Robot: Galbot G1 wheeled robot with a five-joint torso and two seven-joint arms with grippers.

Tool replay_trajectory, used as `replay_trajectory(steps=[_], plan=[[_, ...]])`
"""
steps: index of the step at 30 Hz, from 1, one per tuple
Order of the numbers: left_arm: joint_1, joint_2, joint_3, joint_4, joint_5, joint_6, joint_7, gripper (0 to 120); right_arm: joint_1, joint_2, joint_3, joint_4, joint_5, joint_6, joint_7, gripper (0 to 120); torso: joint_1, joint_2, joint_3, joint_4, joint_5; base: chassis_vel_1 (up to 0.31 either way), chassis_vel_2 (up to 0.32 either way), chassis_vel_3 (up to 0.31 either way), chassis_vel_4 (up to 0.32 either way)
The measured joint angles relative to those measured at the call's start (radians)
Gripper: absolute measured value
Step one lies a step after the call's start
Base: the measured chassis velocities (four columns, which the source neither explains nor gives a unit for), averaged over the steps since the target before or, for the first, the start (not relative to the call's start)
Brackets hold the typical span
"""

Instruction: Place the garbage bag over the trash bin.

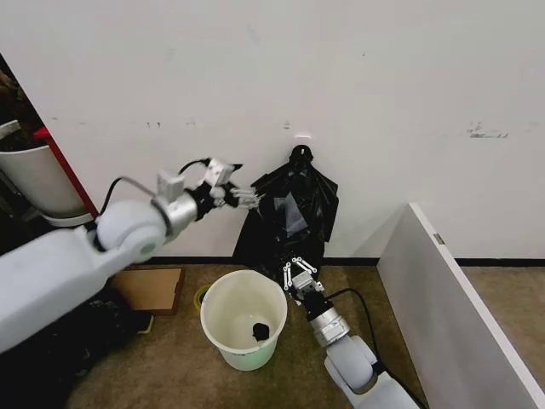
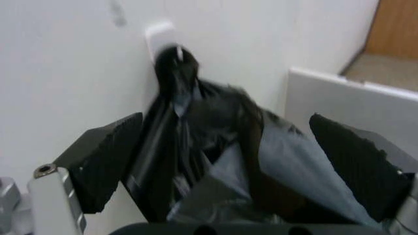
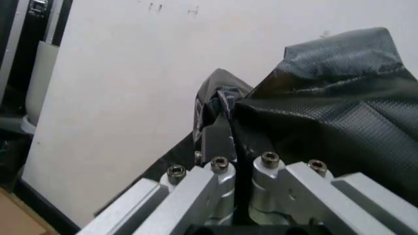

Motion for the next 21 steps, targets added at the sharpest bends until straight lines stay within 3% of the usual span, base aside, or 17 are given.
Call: replay_trajectory(steps=[1, 4, 7, 10, 15, 21], plan=[[0.000, 0.000, 0.000, 0.000, 0.000, 0.000, 0.000, 100, 0.000, 0.000, 0.000, 0.000, 0.000, 0.000, 0.000, 0, 0.000, 0.000, 0.000, 0.0000, 0.0000, 0.000, 0.000, 0.000, 0.000], [-0.091, -0.023, 0.049, 0.021, -0.066, 0.132, 0.022, 100, -0.002, 0.001, 0.008, 0.000, 0.000, 0.005, 0.004, 0, 0.000, 0.000, 0.000, 0.0000, -0.0003, 0.000, 0.000, 0.000, 0.000], [-0.123, -0.031, 0.065, 0.036, -0.083, 0.199, 0.038, 100, -0.003, 0.002, 0.010, 0.001, 0.001, 0.007, 0.007, 0, 0.000, 0.000, 0.000, 0.0002, -0.0007, 0.000, 0.000, 0.000, 0.000], [-0.131, -0.040, 0.073, 0.055, -0.070, 0.220, 0.046, 100, -0.002, 0.003, 0.010, 0.001, 0.002, 0.008, 0.008, 0, 0.000, 0.000, 0.000, 0.0004, -0.0007, 0.000, 0.000, 0.000, 0.000], [-0.157, -0.071, 0.135, 0.121, 0.093, 0.254, 0.081, 100, 0.001, 0.009, 0.008, 0.001, 0.005, 0.008, 0.011, 0, 0.000, 0.000, 0.000, 0.0004, -0.0006, 0.000, 0.000, 0.000, 0.000], [-0.161, -0.142, 0.158, 0.175, 0.114, 0.230, 0.087, 100, -0.001, 0.012, 0.006, 0.000, 0.005, 0.010, 0.011, 0, 0.000, 0.000, 0.000, -0.0003, -0.0005, 0.000, 0.000, 0.000, 0.000]])
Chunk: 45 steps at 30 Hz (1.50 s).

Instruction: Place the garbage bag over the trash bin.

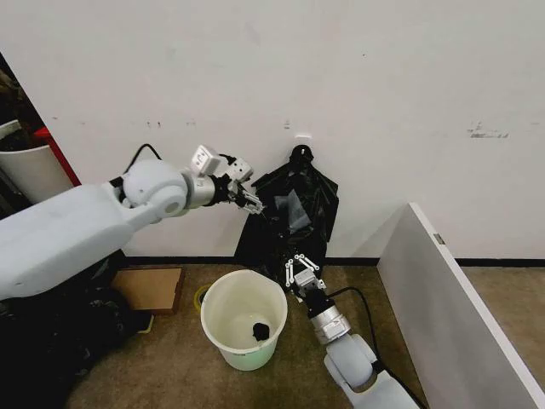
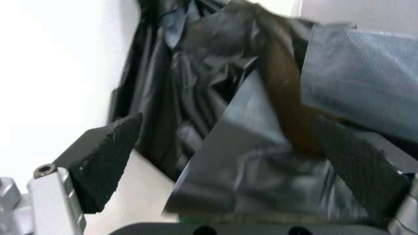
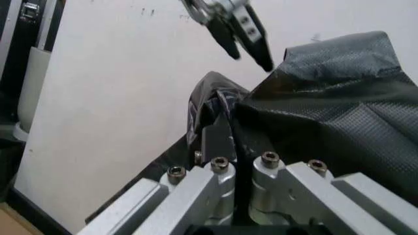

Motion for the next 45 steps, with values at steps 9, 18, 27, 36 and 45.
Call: replay_trajectory(steps=[9, 18, 27, 36, 45], plan=[[-0.077, -0.088, 0.108, 0.109, 0.003, 0.015, 0.000, 99, 0.000, -0.001, 0.001, 0.001, 0.004, 0.000, -0.001, 0, 0.000, 0.000, 0.000, 0.0004, 0.0000, 0.000, 0.000, 0.000, 0.000], [-0.110, -0.179, 0.152, 0.196, -0.025, 0.018, -0.001, 98, 0.000, -0.010, 0.005, 0.016, 0.012, -0.004, -0.002, 0, 0.000, 0.000, 0.000, 0.0004, 0.0000, 0.000, 0.000, 0.000, 0.000], [-0.128, -0.210, 0.177, 0.226, -0.029, 0.061, -0.012, 69, 0.002, -0.018, 0.008, 0.021, 0.022, -0.007, -0.002, 0, 0.000, 0.000, 0.000, 0.0005, -0.0001, 0.000, 0.000, 0.000, 0.000], [-0.131, -0.219, 0.179, 0.228, -0.040, 0.072, -0.027, 41, 0.009, -0.017, 0.008, 0.017, 0.026, -0.007, -0.001, 0, 0.000, 0.000, 0.000, 0.0003, -0.0001, 0.000, 0.000, 0.000, 0.000], [-0.103, -0.196, 0.139, 0.206, -0.058, 0.059, -0.057, 10, 0.015, -0.010, 0.009, 0.007, 0.032, -0.010, 0.004, 0, 0.000, 0.000, 0.000, 0.0003, -0.0001, 0.000, 0.000, 0.000, 0.000]])
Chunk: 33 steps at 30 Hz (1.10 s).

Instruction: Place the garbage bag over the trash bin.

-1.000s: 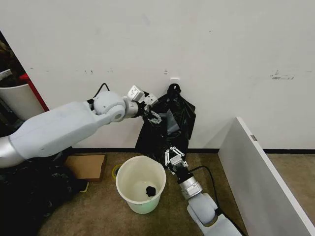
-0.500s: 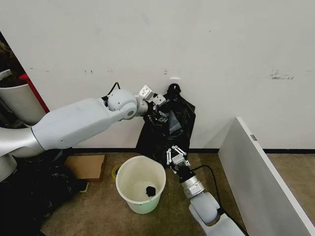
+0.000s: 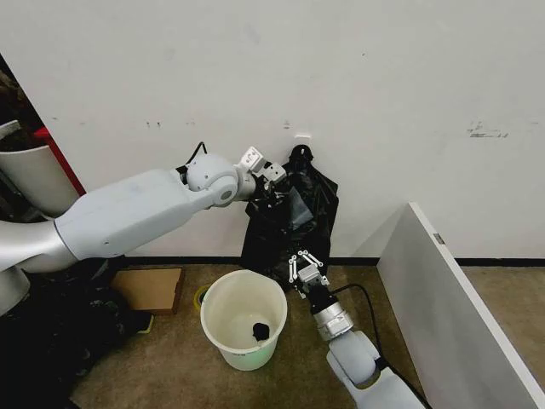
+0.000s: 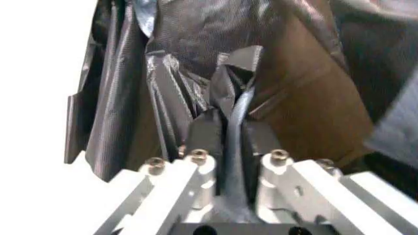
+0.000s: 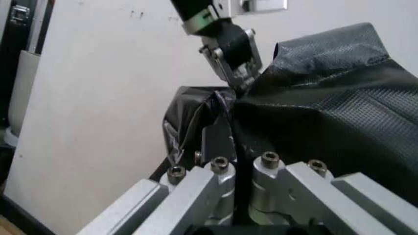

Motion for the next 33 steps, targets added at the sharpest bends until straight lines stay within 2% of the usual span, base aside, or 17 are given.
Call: replay_trajectory(steps=[2, 5, 7, 9, 13, 14, 18, 19, 21, 26, 29, 33], plan=[[0.017, 0.012, -0.014, -0.011, -0.010, -0.016, -0.008, 0, 0.004, 0.004, -0.001, -0.005, 0.002, -0.001, 0.003, 0, 0.000, 0.000, 0.000, 0.0001, -0.0001, 0.000, 0.000, 0.000, 0.000], [0.039, 0.029, -0.030, -0.024, -0.019, -0.046, -0.015, 0, 0.007, 0.010, -0.004, -0.007, 0.003, -0.006, 0.006, 0, 0.000, 0.000, 0.000, 0.0001, -0.0001, 0.000, 0.000, 0.000, 0.000], [0.084, 0.043, -0.079, -0.042, -0.021, -0.073, -0.031, 0, 0.008, 0.014, -0.007, -0.007, 0.006, -0.016, 0.012, 0, 0.000, 0.000, 0.000, 0.0002, -0.0002, 0.000, 0.000, 0.000, 0.000], [0.160, 0.053, -0.177, -0.068, -0.024, -0.120, -0.066, 0, 0.003, 0.016, -0.010, -0.003, 0.011, -0.035, 0.031, 0, 0.000, 0.000, 0.000, 0.0003, -0.0001, 0.000, 0.000, 0.000, 0.000], [0.213, 0.054, -0.237, -0.083, -0.026, -0.169, -0.093, 0, -0.006, 0.015, -0.015, 0.012, 0.019, -0.056, 0.048, 0, 0.000, 0.000, 0.000, 0.0002, -0.0001, 0.000, 0.000, 0.000, 0.000], [0.249, 0.055, -0.276, -0.096, -0.026, -0.209, -0.114, 0, -0.015, 0.010, -0.018, 0.031, 0.029, -0.078, 0.060, 0, 0.000, 0.000, 0.000, 0.0000, -0.0003, 0.000, 0.000, 0.000, 0.000], [0.323, 0.059, -0.340, -0.128, -0.023, -0.281, -0.144, 0, -0.034, -0.007, -0.028, 0.083, 0.053, -0.117, 0.082, 15, 0.000, 0.000, 0.000, 0.0002, -0.0002, 0.000, 0.000, 0.000, 0.000], [0.345, 0.061, -0.354, -0.137, -0.018, -0.300, -0.149, 0, -0.041, -0.016, -0.030, 0.101, 0.059, -0.127, 0.084, 22, 0.000, 0.000, 0.000, 0.0001, -0.0002, 0.000, 0.000, 0.000, 0.000], [0.362, 0.061, -0.364, -0.142, -0.012, -0.313, -0.152, 0, -0.047, -0.025, -0.031, 0.118, 0.064, -0.134, 0.084, 25, 0.000, 0.000, 0.000, 0.0001, 0.0001, 0.000, 0.000, 0.000, 0.000], [0.449, 0.059, -0.412, -0.157, 0.040, -0.360, -0.172, 0, -0.102, -0.099, -0.029, 0.252, 0.130, -0.186, 0.074, 47, 0.000, 0.000, 0.000, 0.0000, -0.0001, 0.000, 0.000, 0.000, 0.000], [0.465, 0.058, -0.420, -0.159, 0.048, -0.366, -0.175, 0, -0.107, -0.110, -0.027, 0.282, 0.178, -0.219, 0.082, 53, 0.000, 0.000, 0.000, -0.0002, 0.0000, 0.000, 0.000, 0.000, 0.000], [0.503, 0.058, -0.431, -0.164, 0.069, -0.391, -0.178, 0, -0.053, -0.123, -0.015, 0.308, 0.360, -0.375, 0.153, 73, 0.000, 0.000, 0.000, 0.0002, 0.0001, 0.000, 0.000, 0.000, 0.000]])
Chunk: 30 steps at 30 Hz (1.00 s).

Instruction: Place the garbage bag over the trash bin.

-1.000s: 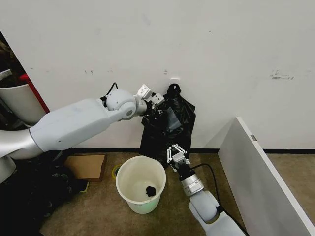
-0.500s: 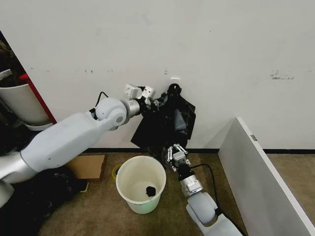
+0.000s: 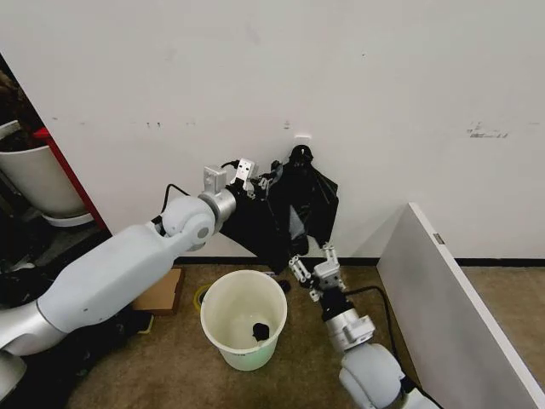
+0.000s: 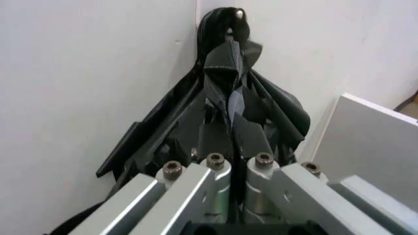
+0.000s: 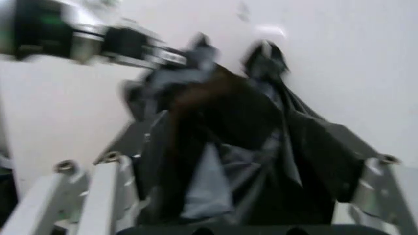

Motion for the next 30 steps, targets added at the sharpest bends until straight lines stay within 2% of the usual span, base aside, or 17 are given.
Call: replay_trajectory(steps=[2, 6, 10, 12, 17, 25, 28, 30], plan=[[0.003, 0.000, 0.000, -0.001, 0.001, -0.003, 0.000, 0, 0.012, -0.002, 0.002, -0.002, 0.023, -0.018, 0.004, 74, 0.000, 0.000, 0.000, 0.0000, -0.0001, 0.000, 0.000, 0.000, 0.000], [0.009, -0.007, 0.005, 0.000, 0.011, -0.017, 0.002, 0, 0.114, -0.020, -0.002, -0.049, 0.133, -0.142, 0.011, 93, 0.000, 0.000, 0.000, 0.0000, 0.0001, 0.000, 0.000, 0.000, 0.000], [0.004, -0.014, 0.012, 0.008, 0.014, -0.022, 0.003, 0, 0.149, -0.030, -0.017, -0.069, 0.138, -0.191, 0.005, 99, 0.000, 0.000, 0.000, -0.0001, -0.0001, 0.000, 0.000, 0.000, 0.000], [-0.008, -0.020, 0.022, 0.016, 0.016, -0.026, 0.004, 0, 0.186, -0.039, -0.034, -0.105, 0.088, -0.231, -0.010, 100, 0.000, 0.000, 0.000, -0.0001, 0.0000, 0.000, 0.000, 0.000, 0.000], [-0.032, -0.024, 0.050, 0.020, 0.016, -0.026, 0.009, 0, 0.223, -0.059, -0.043, -0.144, -0.008, -0.269, -0.044, 98, 0.000, 0.000, 0.000, -0.0001, 0.0000, 0.000, 0.000, 0.000, 0.000], [-0.044, -0.035, 0.062, 0.026, 0.011, -0.026, 0.016, 0, 0.262, -0.095, -0.079, -0.155, -0.012, -0.371, -0.060, 94, 0.000, 0.000, 0.000, -0.0002, 0.0000, 0.000, 0.000, 0.000, 0.000], [-0.042, -0.036, 0.064, 0.028, 0.006, -0.026, 0.018, 0, 0.286, -0.104, -0.102, -0.170, -0.043, -0.392, -0.070, 83, 0.000, 0.000, 0.000, -0.0001, 0.0000, 0.000, 0.000, 0.000, 0.000], [-0.041, -0.036, 0.064, 0.028, 0.004, -0.026, 0.016, 0, 0.294, -0.107, -0.110, -0.171, -0.051, -0.401, -0.070, 80, 0.000, 0.000, 0.000, -0.0001, 0.0000, 0.000, 0.000, 0.000, 0.000]])
